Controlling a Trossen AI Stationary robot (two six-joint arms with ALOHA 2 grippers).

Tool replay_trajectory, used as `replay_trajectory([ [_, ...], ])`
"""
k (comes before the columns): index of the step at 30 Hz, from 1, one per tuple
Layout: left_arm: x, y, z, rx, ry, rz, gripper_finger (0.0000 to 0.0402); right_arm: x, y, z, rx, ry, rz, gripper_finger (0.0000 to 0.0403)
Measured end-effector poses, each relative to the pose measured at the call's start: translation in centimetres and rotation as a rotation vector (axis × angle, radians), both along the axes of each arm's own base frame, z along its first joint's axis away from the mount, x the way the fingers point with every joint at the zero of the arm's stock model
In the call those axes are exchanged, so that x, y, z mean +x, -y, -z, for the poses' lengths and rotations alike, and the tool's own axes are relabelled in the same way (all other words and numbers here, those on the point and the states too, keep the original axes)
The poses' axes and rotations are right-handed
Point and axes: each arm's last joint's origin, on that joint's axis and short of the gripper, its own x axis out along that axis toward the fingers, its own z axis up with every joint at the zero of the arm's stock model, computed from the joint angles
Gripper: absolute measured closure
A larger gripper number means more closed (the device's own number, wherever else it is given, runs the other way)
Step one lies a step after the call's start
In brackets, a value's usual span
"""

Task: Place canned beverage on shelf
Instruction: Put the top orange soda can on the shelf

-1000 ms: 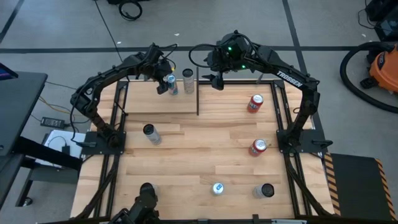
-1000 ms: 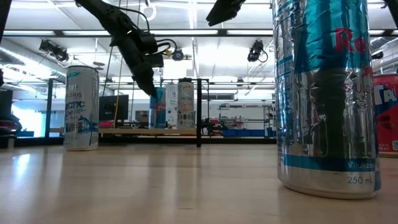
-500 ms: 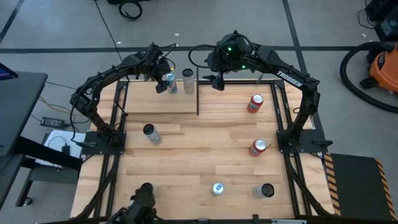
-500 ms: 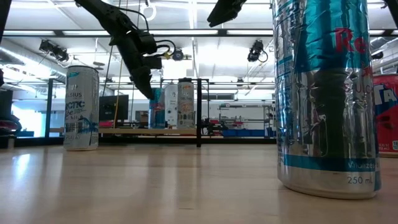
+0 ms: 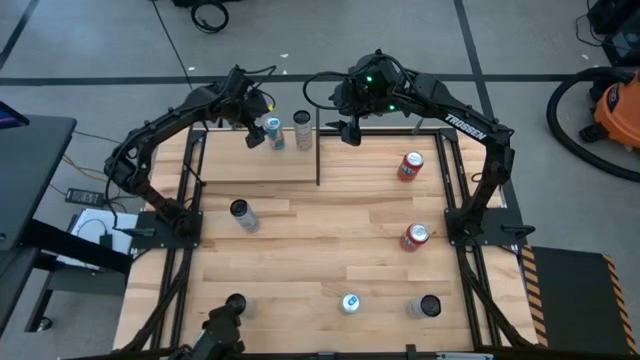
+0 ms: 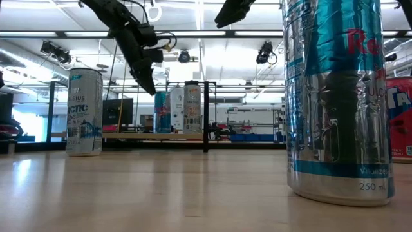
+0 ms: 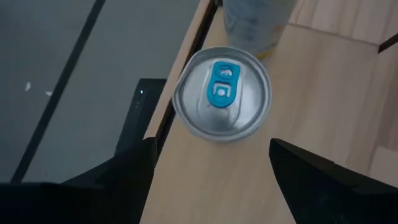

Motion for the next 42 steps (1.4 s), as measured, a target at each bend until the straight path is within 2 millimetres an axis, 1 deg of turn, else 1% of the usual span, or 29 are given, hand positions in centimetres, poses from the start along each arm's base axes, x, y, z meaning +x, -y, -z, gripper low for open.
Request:
replay_trajectory([
  [4, -0.5, 0.8, -1.3, 0.004, 0.045, -0.04, 0.0088, 0.0, 0.0, 0.0, 0.03, 0.01, 0.022, 0.0069],
  [7, -0.8, 1.5, -2.2, -0.007, 0.086, -0.016, 0.0088, -0.1, 0.0, 0.1, 0.037, 0.005, 0.04, 0.0069],
  [11, -0.7, 2.9, -3.4, -0.062, 0.201, 0.063, 0.0088, -0.5, 0.0, 0.6, 0.041, -0.069, 0.074, 0.0069],
  [14, -0.5, 3.9, -4.1, -0.077, 0.236, 0.081, 0.0088, -1.0, -0.2, 1.3, 0.052, -0.162, 0.096, 0.0068],
  [18, -0.7, 5.6, -5.4, -0.087, 0.273, 0.079, 0.0088, -1.7, -0.3, 1.8, 0.055, -0.257, 0.144, 0.0063],
  [21, -0.8, 7.2, -6.3, -0.113, 0.302, 0.074, 0.0088, -1.8, -0.3, 1.9, 0.078, -0.263, 0.189, 0.0061],
  [24, -0.9, 9.1, -7.1, -0.141, 0.32, 0.089, 0.0088, -1.8, -0.4, 1.9, 0.099, -0.252, 0.174, 0.0062],
  [26, -0.9, 10.4, -7.8, -0.134, 0.338, 0.13, 0.0088, -1.7, -0.5, 1.9, 0.114, -0.24, 0.153, 0.0062],
  [32, -1.1, 13.4, -9.0, -0.122, 0.366, 0.231, 0.0088, -1.3, -1.4, 1.9, 0.172, -0.221, 0.092, 0.0061],
  [37, -1.1, 14.5, -9.4, -0.124, 0.376, 0.27, 0.0088, -1.0, -2.1, 1.9, 0.208, -0.208, 0.054, 0.0053],
  [42, -1.2, 15.1, -9.1, -0.163, 0.35, 0.269, 0.0088, -0.8, -2.5, 1.9, 0.231, -0.2, 0.034, 0.0031],
])
